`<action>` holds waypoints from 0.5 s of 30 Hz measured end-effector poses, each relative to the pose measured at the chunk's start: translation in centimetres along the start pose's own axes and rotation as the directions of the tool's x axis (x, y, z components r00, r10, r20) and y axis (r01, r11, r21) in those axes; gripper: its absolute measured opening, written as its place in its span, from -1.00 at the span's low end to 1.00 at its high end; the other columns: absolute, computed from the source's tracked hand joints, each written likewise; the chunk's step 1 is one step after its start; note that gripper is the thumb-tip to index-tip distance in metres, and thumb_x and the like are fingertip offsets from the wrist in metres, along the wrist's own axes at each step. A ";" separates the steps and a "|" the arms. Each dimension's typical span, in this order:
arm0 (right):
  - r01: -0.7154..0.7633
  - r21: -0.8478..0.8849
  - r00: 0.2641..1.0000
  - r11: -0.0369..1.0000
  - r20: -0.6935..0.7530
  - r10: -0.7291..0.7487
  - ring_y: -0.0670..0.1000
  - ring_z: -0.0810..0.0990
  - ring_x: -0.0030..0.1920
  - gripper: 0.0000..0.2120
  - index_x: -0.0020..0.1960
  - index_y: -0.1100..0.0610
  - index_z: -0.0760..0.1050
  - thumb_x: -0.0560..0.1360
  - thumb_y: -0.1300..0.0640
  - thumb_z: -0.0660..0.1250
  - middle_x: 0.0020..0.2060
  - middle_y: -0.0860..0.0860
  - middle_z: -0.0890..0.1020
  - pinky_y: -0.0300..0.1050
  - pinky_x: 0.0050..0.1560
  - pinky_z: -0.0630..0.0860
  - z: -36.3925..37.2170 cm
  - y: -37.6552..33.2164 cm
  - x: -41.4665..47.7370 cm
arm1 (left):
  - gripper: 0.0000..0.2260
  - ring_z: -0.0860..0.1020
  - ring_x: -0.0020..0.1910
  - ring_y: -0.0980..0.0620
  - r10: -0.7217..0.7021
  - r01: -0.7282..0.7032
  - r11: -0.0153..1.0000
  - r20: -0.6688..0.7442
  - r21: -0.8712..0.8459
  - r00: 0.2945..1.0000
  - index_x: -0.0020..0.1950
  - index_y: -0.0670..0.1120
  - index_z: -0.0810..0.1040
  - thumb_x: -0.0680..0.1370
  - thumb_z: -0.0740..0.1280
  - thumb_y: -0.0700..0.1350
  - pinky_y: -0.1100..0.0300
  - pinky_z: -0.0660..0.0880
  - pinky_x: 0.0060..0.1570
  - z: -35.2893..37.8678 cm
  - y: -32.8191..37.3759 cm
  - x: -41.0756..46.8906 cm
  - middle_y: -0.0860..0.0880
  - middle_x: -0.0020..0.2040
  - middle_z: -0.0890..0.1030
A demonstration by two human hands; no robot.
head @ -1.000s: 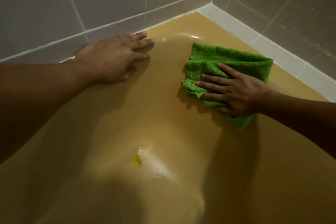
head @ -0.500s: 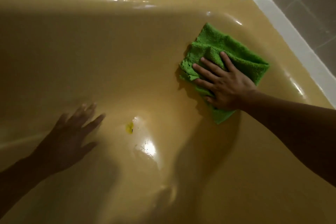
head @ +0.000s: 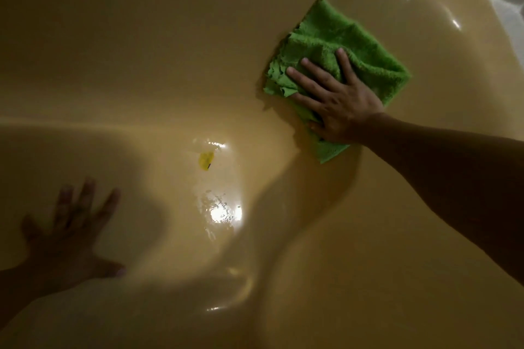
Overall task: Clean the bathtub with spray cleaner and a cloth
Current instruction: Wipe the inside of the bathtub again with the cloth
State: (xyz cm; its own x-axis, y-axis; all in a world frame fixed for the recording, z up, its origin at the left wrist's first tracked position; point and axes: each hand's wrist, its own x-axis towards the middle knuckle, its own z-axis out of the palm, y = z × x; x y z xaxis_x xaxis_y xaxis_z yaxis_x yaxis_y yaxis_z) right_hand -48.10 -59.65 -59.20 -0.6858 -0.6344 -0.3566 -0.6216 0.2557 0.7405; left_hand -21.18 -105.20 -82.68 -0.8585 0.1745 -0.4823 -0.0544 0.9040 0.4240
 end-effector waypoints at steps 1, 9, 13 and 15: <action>0.058 -0.006 0.998 0.998 0.007 -0.058 0.14 -0.34 0.62 -0.28 0.64 -0.11 -0.01 0.57 -0.39 -0.07 0.62 0.06 -0.34 0.49 0.49 -0.24 0.1 -0.7 0.6 | 0.38 -0.41 0.61 -0.06 0.000 0.000 1.000 0.025 -0.007 1.000 0.65 0.30 -0.07 -0.11 0.18 0.75 -0.69 0.18 0.20 0.2 0.0 0.0 -0.01 0.70 -0.18; 0.429 0.138 0.858 0.893 0.247 -0.451 0.18 -0.24 0.64 -0.28 0.65 -0.18 -0.10 0.56 -0.43 -0.15 0.65 0.07 -0.17 0.49 0.45 -0.30 0.8 -7.3 -2.9 | 0.44 -0.51 0.55 -0.10 -0.115 0.116 0.993 0.023 -0.014 0.993 0.61 0.40 -0.12 -0.22 0.32 0.70 -0.65 0.04 0.34 0.8 -0.8 0.4 0.10 0.67 -0.29; 0.484 0.251 0.821 0.838 0.200 -0.535 0.23 0.04 0.63 -0.30 0.59 -0.17 0.25 0.52 -0.43 0.04 0.62 0.11 0.20 0.52 0.48 -0.13 -1.0 -5.4 -9.9 | 0.45 -0.39 0.60 -0.24 -0.058 0.060 0.993 0.019 -0.106 0.998 0.63 0.35 0.03 -0.23 0.41 0.65 -0.54 -0.13 0.42 1.4 -2.3 1.1 0.08 0.69 -0.24; 0.484 0.247 0.828 0.839 0.179 -0.531 0.24 0.10 0.62 -0.34 0.55 -0.14 0.34 0.53 -0.40 0.10 0.59 0.12 0.26 0.52 0.48 -0.05 -1.7 -3.5 -14.0 | 0.44 -0.38 0.59 -0.30 -0.039 0.041 0.989 0.019 -0.143 0.999 0.63 0.34 0.05 -0.22 0.49 0.59 -0.42 -0.22 0.48 1.7 -2.8 1.5 0.08 0.68 -0.27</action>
State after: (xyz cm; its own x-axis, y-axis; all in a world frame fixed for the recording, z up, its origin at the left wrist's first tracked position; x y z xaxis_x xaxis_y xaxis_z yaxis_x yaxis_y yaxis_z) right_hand -35.63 -52.87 -55.85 -0.3062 -0.5307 -0.7903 -0.9473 0.0874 0.3082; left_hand -21.42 -106.84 -85.93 -0.8460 0.1465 -0.5126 -0.1619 0.8455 0.5088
